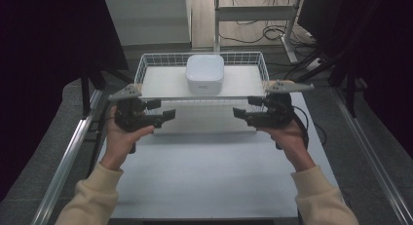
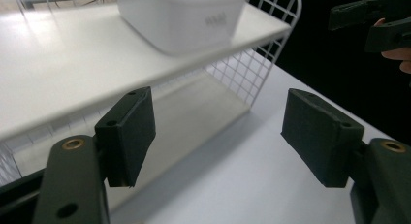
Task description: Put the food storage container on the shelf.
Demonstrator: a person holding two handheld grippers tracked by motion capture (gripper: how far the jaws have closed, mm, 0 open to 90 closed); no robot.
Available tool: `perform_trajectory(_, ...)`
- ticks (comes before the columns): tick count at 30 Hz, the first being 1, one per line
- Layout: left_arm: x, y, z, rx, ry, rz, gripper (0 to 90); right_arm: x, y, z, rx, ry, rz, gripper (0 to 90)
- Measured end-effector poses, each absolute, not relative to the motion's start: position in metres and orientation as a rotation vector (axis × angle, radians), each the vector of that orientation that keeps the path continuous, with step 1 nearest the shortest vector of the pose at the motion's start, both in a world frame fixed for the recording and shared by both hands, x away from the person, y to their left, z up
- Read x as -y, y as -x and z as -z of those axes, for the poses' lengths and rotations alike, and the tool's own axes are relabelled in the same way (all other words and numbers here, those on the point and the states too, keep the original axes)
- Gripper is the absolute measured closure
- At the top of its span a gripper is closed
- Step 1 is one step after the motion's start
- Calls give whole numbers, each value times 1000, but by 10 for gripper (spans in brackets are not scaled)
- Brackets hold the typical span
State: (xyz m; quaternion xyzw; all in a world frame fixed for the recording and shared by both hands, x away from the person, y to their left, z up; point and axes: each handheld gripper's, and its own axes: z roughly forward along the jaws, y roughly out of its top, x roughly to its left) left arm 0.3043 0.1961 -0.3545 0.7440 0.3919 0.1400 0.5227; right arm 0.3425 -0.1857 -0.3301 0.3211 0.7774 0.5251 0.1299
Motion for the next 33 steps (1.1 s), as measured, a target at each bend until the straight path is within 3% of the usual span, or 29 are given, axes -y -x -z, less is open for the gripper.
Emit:
perform_trajectory(4,-196,-284,379,-936,-1814,-325,266,196,-320,359,-2264,-924,-1510,254)
perform_trajectory(7,-197,-274,405,-949,-1829,-243,260,203,-311,384,-2274,-959,-1478,247)
perform_trajectory(10,-200,-265,430,-986,-1866,-250,245,215,-302,424,-2298,-1015,-1435,235)
perform_trajectory(16,-211,-252,463,-1061,-1858,-250,241,230,-297,466,-2296,-1122,-1395,238)
perform_trajectory(33,-220,-249,479,-1128,-1822,-276,252,234,-292,477,-2222,-1066,-1422,232)
